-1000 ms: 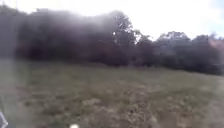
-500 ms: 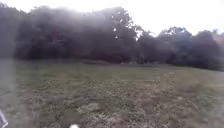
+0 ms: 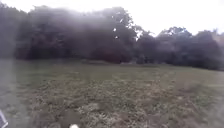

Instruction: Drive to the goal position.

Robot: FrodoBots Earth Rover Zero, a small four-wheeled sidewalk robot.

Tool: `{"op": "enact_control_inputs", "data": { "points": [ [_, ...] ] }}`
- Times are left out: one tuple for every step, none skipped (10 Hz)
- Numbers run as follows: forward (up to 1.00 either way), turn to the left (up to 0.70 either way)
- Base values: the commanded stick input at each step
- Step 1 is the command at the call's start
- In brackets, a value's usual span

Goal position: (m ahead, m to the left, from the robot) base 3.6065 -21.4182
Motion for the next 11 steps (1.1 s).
{"op": "enact_control_inputs", "data": {
  "points": [
    [0.0,0.0],
    [0.0,0.0],
    [0.0,0.0],
    [0.0,0.0],
    [0.0,0.0],
    [0.0,0.0],
    [0.03,0.0],
    [0.32,0.0],
    [0.61,0.0],
    [0.7,0.0],
    [0.7,0.0]
  ]
}}
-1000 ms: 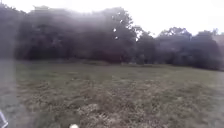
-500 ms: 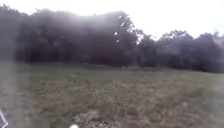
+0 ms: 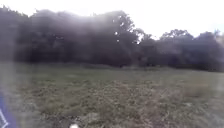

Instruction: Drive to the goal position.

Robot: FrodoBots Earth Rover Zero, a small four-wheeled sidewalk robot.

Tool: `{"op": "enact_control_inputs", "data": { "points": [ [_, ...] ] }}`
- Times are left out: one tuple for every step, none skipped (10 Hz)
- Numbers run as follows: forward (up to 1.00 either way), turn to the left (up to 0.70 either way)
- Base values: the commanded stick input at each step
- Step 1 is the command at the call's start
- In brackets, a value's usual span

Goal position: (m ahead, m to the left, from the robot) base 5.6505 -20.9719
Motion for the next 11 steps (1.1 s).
{"op": "enact_control_inputs", "data": {
  "points": [
    [0.7,0.0],
    [0.7,0.0],
    [0.7,0.0],
    [0.7,0.0],
    [0.7,0.0],
    [0.7,0.0],
    [0.7,0.0],
    [0.7,0.0],
    [0.7,0.0],
    [0.7,0.0],
    [0.7,0.0]
  ]
}}
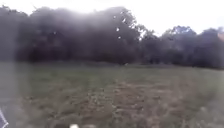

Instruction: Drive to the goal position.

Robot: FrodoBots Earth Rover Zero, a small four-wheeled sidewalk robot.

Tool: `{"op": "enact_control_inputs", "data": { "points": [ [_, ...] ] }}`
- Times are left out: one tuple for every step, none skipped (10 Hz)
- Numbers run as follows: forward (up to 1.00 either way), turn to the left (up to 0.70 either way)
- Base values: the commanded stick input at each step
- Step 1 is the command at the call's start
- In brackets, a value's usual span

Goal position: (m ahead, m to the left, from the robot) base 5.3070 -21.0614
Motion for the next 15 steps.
{"op": "enact_control_inputs", "data": {
  "points": [
    [0.7,0.0],
    [0.7,0.0],
    [0.7,0.0],
    [0.7,-0.15],
    [0.7,-0.26],
    [0.7,-0.32],
    [0.7,-0.16],
    [0.7,0.0],
    [0.0,0.0],
    [0.0,0.0],
    [0.0,0.0],
    [0.0,0.0],
    [0.0,0.0],
    [0.0,0.0],
    [0.7,0.0]
  ]
}}
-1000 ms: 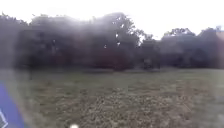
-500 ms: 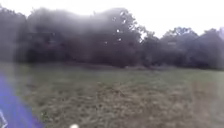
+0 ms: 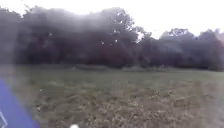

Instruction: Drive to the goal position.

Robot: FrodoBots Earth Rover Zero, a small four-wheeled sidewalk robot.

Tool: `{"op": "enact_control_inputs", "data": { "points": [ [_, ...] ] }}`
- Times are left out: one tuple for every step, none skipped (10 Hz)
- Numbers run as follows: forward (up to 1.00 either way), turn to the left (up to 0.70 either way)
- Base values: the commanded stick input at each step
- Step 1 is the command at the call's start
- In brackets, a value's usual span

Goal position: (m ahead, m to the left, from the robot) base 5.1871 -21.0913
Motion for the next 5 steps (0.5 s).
{"op": "enact_control_inputs", "data": {
  "points": [
    [0.7,0.0],
    [0.7,0.0],
    [0.7,0.0],
    [0.7,0.0],
    [0.7,-0.35]
  ]
}}
